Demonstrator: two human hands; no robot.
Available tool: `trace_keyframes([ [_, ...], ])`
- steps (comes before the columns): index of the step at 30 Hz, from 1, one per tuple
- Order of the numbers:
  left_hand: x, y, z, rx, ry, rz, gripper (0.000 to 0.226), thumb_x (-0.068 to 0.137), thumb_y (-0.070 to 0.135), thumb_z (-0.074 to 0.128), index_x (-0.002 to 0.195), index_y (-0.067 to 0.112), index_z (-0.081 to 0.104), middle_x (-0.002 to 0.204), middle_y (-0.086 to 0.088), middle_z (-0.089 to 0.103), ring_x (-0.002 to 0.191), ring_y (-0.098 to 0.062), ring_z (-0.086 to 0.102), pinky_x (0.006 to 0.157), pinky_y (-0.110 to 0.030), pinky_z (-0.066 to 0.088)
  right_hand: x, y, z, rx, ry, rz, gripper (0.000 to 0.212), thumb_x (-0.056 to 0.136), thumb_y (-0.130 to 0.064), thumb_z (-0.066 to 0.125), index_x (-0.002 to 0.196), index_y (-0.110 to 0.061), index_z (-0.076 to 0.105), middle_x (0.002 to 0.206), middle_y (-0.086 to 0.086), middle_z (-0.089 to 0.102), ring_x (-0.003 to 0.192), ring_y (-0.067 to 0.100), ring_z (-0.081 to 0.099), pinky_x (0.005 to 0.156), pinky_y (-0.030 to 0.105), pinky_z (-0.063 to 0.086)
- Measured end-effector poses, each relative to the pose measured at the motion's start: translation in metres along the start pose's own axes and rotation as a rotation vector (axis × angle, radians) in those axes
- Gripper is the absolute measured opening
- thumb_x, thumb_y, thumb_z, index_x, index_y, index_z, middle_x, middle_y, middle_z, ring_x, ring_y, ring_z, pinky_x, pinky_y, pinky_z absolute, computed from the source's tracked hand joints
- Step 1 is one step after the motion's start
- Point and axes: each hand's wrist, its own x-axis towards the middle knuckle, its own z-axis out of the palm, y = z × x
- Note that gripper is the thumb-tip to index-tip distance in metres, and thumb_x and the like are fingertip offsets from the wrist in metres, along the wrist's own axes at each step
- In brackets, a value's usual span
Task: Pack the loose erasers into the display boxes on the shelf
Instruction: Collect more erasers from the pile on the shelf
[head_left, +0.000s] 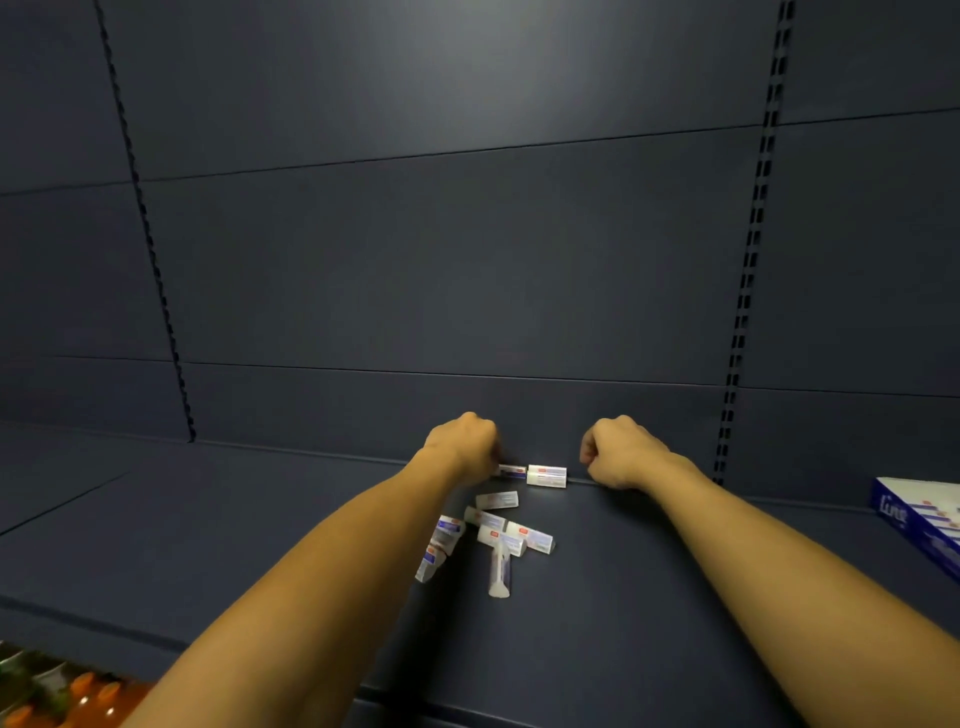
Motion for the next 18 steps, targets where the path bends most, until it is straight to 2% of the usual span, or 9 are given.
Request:
trace_keyframes([
  [4,0.017,-0.002,0.012,-0.005,-0.019,0.028,0.015,0.092,0.025,0.065,0.101,0.016,0.073,0.103,-0.007,0.067,0.086,-0.03,0.064,0.075,-0.04,0.057,0.01,0.006,0.009,0.017,0.002,0.021,0.02,0.086,-0.01,0.061,0.095,-0.026,0.071,0.108,0.0,0.061,0.095,0.023,0.063,0.085,0.039,0.057],
  [10,0.041,-0.005,0.024,-0.029,-0.041,0.085,0.023,0.089,0.035,0.072,0.109,0.024,0.074,0.112,-0.005,0.066,0.099,-0.03,0.065,0.081,-0.038,0.056,0.021,0.012,0.018,0.052,-0.003,0.06,0.021,0.084,-0.01,0.066,0.08,-0.03,0.067,0.097,-0.003,0.065,0.092,0.02,0.065,0.088,0.039,0.058],
  [15,0.051,-0.011,0.033,-0.017,-0.067,0.134,0.02,0.089,0.029,0.073,0.108,0.025,0.075,0.113,-0.004,0.067,0.098,-0.029,0.066,0.08,-0.039,0.056,0.027,0.006,0.029,0.118,0.028,0.03,0.013,0.089,-0.016,0.07,0.097,-0.025,0.074,0.091,-0.005,0.07,0.09,0.016,0.067,0.09,0.037,0.056],
  [18,0.054,-0.013,0.036,-0.002,-0.045,0.168,0.018,0.09,0.027,0.072,0.107,0.022,0.074,0.113,-0.006,0.066,0.098,-0.029,0.065,0.078,-0.039,0.055,0.03,-0.001,0.039,0.117,0.044,0.008,0.014,0.089,-0.018,0.07,0.1,-0.025,0.076,0.088,-0.007,0.071,0.087,0.013,0.067,0.088,0.035,0.057],
])
